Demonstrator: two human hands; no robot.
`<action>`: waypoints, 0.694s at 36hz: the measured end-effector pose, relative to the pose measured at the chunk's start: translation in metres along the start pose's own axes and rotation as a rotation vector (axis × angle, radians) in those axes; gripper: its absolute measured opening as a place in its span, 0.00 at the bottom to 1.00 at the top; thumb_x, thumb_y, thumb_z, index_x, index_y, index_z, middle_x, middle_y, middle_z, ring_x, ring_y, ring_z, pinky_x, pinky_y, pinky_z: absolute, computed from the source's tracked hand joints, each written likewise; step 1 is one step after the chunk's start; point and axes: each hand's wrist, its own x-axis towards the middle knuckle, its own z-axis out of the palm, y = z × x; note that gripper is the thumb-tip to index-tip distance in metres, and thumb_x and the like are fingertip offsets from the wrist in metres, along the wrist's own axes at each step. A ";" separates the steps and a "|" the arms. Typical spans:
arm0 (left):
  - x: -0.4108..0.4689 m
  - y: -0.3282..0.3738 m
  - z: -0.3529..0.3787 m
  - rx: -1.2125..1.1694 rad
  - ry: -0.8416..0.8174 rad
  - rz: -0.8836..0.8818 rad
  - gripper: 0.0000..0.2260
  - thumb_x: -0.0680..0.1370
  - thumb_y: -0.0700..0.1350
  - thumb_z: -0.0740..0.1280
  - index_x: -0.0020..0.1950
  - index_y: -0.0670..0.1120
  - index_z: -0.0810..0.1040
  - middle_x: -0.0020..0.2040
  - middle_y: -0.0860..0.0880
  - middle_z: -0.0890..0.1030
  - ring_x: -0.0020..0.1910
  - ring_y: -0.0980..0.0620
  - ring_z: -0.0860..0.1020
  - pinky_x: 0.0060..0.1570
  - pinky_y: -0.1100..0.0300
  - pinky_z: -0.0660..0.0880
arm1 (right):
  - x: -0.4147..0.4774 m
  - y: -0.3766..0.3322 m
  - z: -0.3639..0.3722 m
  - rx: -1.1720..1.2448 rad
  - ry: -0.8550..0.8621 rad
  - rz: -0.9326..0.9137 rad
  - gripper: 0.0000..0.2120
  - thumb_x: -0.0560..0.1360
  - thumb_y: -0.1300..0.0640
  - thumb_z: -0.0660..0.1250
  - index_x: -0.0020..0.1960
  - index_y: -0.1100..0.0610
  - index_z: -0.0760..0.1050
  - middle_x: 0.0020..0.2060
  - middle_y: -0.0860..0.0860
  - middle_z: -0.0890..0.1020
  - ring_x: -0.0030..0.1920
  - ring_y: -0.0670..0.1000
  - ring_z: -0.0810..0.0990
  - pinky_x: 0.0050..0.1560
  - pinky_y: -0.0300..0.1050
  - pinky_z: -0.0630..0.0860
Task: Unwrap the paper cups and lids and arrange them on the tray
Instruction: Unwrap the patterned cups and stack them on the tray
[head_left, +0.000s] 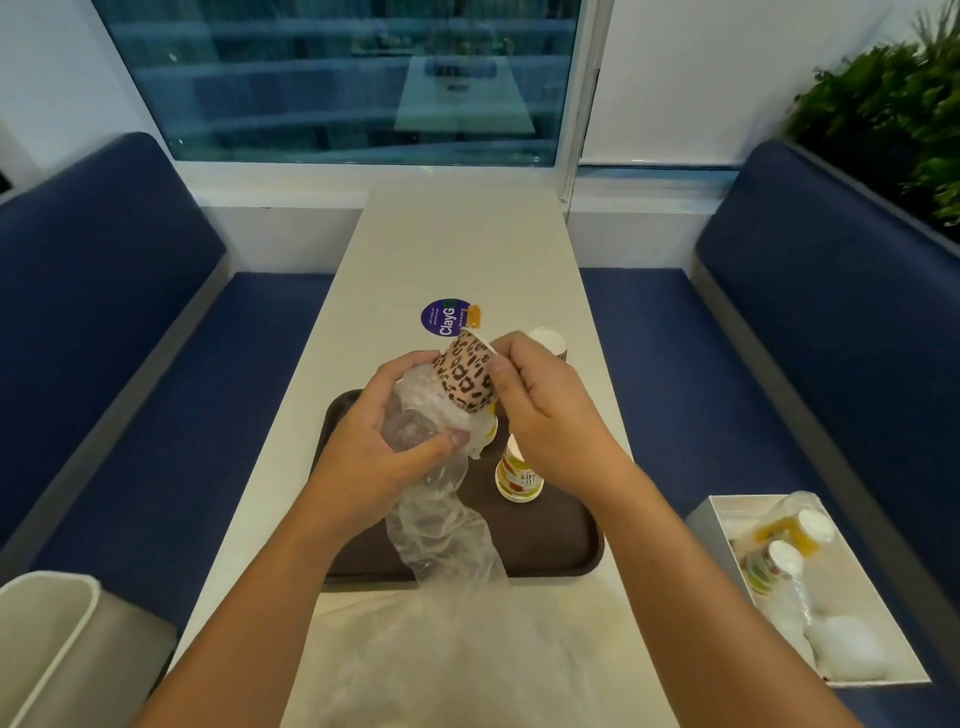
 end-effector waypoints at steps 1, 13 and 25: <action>-0.001 0.001 0.000 0.000 0.002 0.003 0.31 0.74 0.43 0.78 0.73 0.59 0.72 0.64 0.60 0.79 0.66 0.55 0.78 0.60 0.55 0.81 | 0.001 0.000 -0.003 -0.030 -0.033 -0.025 0.10 0.87 0.55 0.57 0.64 0.55 0.74 0.57 0.48 0.77 0.56 0.41 0.75 0.53 0.46 0.78; 0.000 -0.002 -0.001 0.040 0.009 -0.004 0.31 0.75 0.44 0.78 0.74 0.62 0.71 0.65 0.58 0.80 0.66 0.53 0.80 0.61 0.51 0.82 | 0.012 0.011 -0.013 -0.664 -0.222 -0.395 0.43 0.71 0.65 0.74 0.81 0.49 0.60 0.77 0.47 0.63 0.68 0.54 0.65 0.65 0.57 0.76; 0.011 -0.013 -0.005 0.124 0.059 -0.050 0.33 0.70 0.56 0.77 0.73 0.70 0.69 0.72 0.63 0.71 0.68 0.57 0.74 0.51 0.76 0.76 | 0.049 0.072 -0.024 -0.125 0.311 0.138 0.37 0.72 0.48 0.80 0.74 0.47 0.64 0.66 0.44 0.73 0.67 0.46 0.67 0.55 0.29 0.64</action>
